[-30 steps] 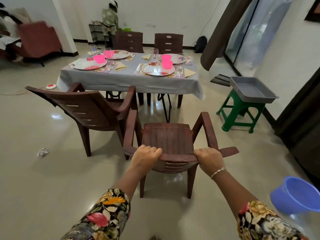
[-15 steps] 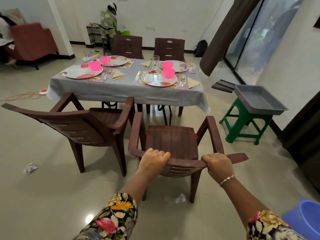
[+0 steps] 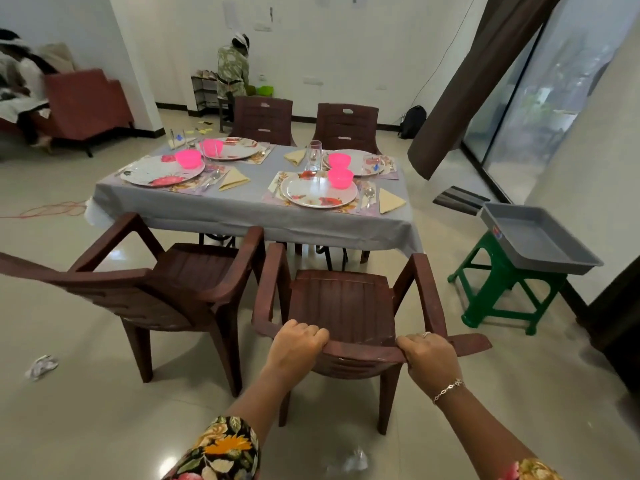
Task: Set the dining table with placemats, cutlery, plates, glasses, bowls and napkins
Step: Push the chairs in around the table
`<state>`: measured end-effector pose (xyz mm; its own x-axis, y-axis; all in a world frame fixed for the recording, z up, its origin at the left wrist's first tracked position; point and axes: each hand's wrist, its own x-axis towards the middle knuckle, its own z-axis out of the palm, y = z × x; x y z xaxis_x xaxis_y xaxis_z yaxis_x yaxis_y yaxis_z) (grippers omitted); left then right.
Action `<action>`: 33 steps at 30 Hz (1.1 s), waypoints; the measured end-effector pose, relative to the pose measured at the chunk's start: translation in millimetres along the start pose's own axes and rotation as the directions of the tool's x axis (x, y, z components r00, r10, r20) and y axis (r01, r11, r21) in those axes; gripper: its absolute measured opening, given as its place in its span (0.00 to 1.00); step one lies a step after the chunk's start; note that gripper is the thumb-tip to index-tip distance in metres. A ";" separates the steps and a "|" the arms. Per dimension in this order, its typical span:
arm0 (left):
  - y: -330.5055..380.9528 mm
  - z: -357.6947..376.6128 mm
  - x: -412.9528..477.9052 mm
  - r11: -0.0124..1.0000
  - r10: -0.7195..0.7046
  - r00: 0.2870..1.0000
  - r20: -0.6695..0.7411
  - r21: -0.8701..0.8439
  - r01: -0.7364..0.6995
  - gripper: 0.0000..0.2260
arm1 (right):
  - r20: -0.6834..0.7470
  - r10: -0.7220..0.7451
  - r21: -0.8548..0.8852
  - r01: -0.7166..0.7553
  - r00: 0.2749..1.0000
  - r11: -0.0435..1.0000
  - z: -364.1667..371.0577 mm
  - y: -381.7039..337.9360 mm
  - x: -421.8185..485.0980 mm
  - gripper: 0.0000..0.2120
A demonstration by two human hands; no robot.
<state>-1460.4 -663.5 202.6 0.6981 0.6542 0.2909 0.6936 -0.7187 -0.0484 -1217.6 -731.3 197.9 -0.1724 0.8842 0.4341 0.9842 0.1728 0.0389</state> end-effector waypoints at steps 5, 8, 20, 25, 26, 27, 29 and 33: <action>-12.3 6.7 26.5 0.995 -0.094 0.992 0.084 -0.003 0.095 0.14 | -0.001 -0.010 0.013 0.010 1.000 1.000 18.2 16.1 25.2 0.17; -15.8 9.1 38.3 0.992 -0.129 0.986 0.106 0.013 0.129 0.14 | 0.001 -0.020 0.031 0.020 1.000 0.999 23.9 23.6 35.9 0.16; -24.4 12.4 53.6 0.991 -0.130 0.976 0.177 0.047 0.124 0.14 | 0.020 -0.047 0.038 0.046 0.999 0.998 29.7 31.7 51.3 0.17; -21.8 7.8 54.0 0.984 -0.161 0.964 0.213 0.109 0.141 0.16 | 0.051 -0.028 0.039 0.026 0.998 0.999 28.4 30.8 51.3 0.17; -20.1 7.1 53.8 0.982 -0.165 0.960 0.226 0.123 0.140 0.16 | 0.056 -0.027 0.039 0.025 0.998 0.999 28.0 30.1 50.6 0.18; -19.7 8.0 54.6 0.979 -0.181 0.956 0.230 0.136 0.153 0.17 | 0.055 -0.028 0.037 0.026 0.998 0.999 27.1 29.9 50.9 0.18; -16.5 6.4 56.6 0.975 -0.188 0.955 0.230 0.164 0.153 0.17 | 0.067 -0.037 0.034 0.035 0.997 0.999 25.4 28.7 51.0 0.19; -6.3 -14.7 52.1 0.956 -0.273 0.928 0.255 0.184 0.230 0.08 | 0.102 -0.043 0.014 0.042 0.994 0.999 22.0 26.8 45.4 0.24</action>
<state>-1431.0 -628.4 232.1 0.5038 0.8629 0.0393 0.8562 -0.4929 -0.1548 -1200.0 -677.0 198.9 -0.2179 0.9155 0.3381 0.9755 0.2156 0.0446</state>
